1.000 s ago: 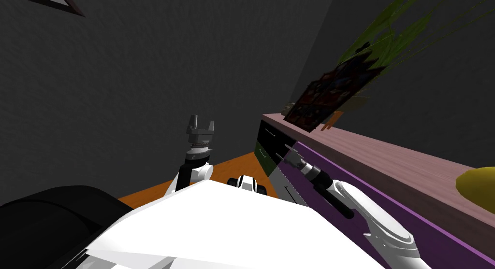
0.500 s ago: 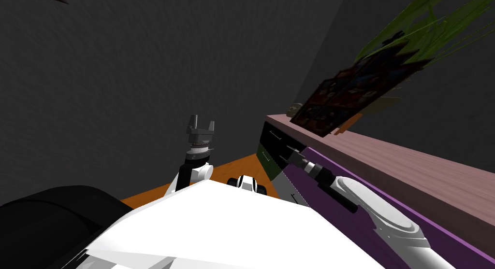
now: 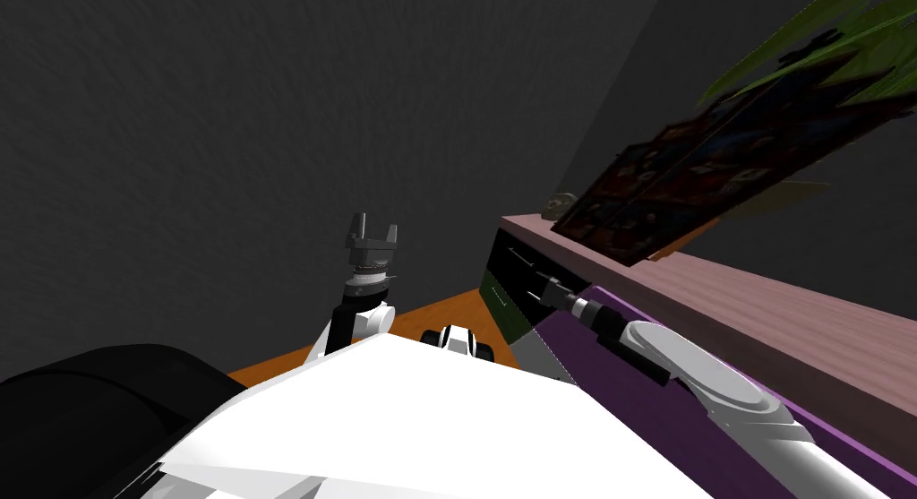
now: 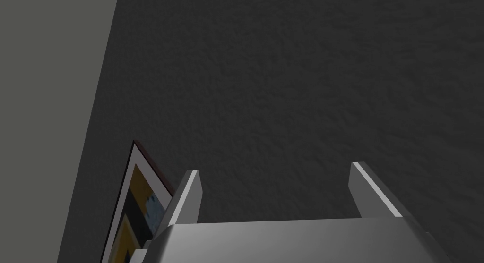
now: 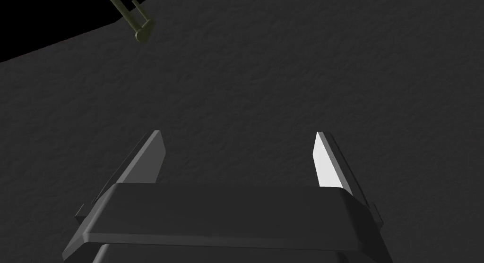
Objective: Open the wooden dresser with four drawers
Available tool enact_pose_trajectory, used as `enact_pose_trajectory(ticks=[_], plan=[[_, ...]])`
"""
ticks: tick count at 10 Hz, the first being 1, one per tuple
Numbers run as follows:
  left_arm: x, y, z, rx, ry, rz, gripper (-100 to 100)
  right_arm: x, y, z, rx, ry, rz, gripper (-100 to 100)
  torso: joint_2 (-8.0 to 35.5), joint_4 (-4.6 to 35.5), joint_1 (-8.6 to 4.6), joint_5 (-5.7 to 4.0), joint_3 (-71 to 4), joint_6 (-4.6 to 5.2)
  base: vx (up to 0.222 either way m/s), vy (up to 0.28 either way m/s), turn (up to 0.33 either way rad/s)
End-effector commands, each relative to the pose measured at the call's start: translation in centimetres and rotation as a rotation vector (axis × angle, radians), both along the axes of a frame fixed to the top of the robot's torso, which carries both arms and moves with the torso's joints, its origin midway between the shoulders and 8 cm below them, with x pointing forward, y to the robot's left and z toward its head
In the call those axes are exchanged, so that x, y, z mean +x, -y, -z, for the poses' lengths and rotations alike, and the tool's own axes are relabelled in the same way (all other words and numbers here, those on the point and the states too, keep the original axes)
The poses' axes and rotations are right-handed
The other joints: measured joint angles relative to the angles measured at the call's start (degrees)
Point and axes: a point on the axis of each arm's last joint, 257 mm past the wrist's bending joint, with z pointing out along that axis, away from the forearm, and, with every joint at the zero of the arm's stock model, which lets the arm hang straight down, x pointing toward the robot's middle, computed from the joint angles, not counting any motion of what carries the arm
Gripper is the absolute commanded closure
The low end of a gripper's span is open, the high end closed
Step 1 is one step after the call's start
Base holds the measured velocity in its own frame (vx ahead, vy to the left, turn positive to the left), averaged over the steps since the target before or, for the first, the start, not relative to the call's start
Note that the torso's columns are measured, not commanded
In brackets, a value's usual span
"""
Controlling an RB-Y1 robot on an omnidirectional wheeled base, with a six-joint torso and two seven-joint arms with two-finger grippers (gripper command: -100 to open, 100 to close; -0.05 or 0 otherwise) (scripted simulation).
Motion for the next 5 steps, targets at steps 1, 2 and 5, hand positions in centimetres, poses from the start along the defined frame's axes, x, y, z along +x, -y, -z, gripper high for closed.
enact_pose_trajectory(ticks=[1,2,5], plan=[[0.0,0.0,0.0,0.0,0.0,0.0,0,0.8,3.4,0.6,-0.178,0.015,-0.007,-100,0.0,0.0,0.04,0.03,0.0,0.0,0.088,0.085,0.051],[0.0,0.0,0.0,0.0,0.0,0.0,0,1.1,4.7,0.7,-0.237,0.02,-0.008,-100,-0.1,0.0,0.08,0.03,0.0,-0.01,0.101,0.085,0.041],[0.0,0.0,0.0,0.0,0.0,0.0,0,1.8,7.9,0.6,-0.387,0.032,-0.014,-100,0.1,0.0,0.0,0.0,0.0,0.01,0.08,0.074,0.029]])
